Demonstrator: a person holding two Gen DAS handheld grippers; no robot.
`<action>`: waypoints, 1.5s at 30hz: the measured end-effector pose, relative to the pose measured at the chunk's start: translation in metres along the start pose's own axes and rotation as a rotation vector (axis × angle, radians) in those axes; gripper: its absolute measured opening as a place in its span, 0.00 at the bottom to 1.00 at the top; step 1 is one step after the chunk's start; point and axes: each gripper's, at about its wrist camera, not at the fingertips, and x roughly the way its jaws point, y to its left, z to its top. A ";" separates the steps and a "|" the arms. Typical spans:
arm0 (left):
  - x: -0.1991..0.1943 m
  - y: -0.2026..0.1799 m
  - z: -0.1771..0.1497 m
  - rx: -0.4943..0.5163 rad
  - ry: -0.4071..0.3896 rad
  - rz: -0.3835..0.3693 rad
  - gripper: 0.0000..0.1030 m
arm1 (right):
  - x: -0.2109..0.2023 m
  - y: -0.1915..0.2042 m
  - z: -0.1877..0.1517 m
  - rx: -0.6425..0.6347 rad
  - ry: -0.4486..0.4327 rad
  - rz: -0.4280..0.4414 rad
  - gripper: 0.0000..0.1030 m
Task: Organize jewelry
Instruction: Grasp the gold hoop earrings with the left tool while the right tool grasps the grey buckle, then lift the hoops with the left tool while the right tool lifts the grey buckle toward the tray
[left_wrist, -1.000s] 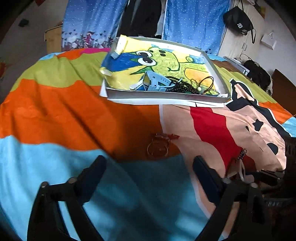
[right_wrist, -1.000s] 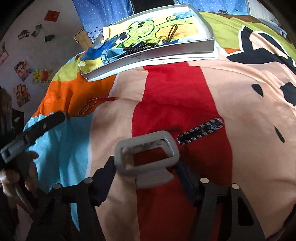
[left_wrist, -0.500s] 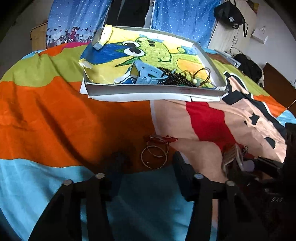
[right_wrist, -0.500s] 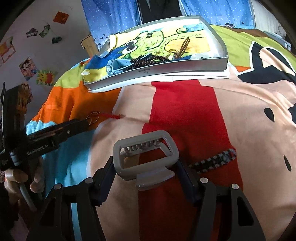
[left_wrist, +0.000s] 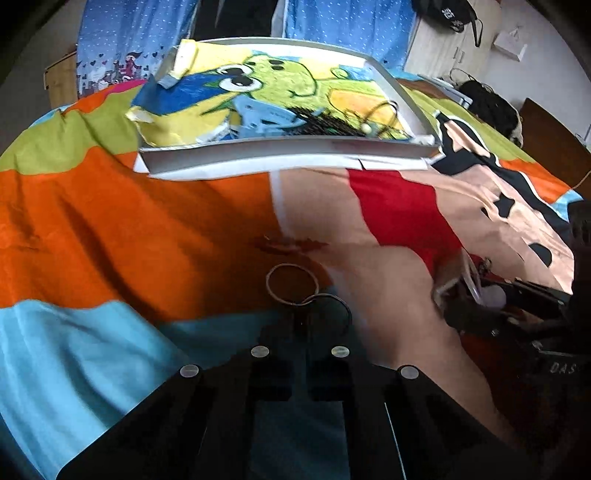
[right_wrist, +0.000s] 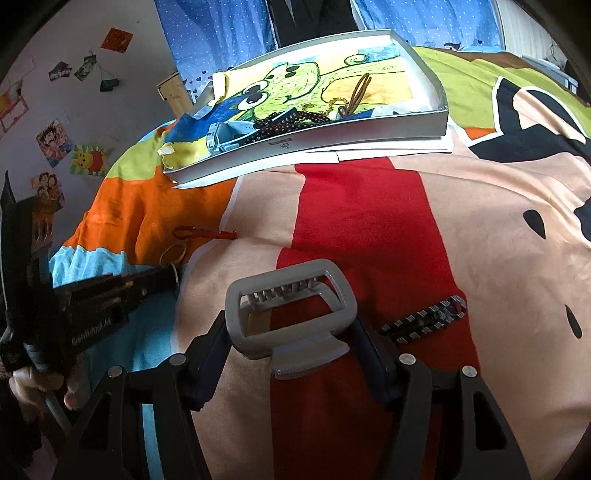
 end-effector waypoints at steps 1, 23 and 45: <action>-0.001 -0.002 -0.001 -0.001 0.005 -0.001 0.03 | 0.000 0.000 0.000 0.003 0.001 0.002 0.60; -0.072 -0.044 -0.045 -0.183 0.027 0.013 0.02 | -0.050 0.010 -0.006 -0.008 -0.062 0.130 0.60; -0.036 -0.088 -0.064 -0.071 0.180 -0.135 0.03 | -0.059 -0.010 -0.003 0.087 -0.074 0.140 0.60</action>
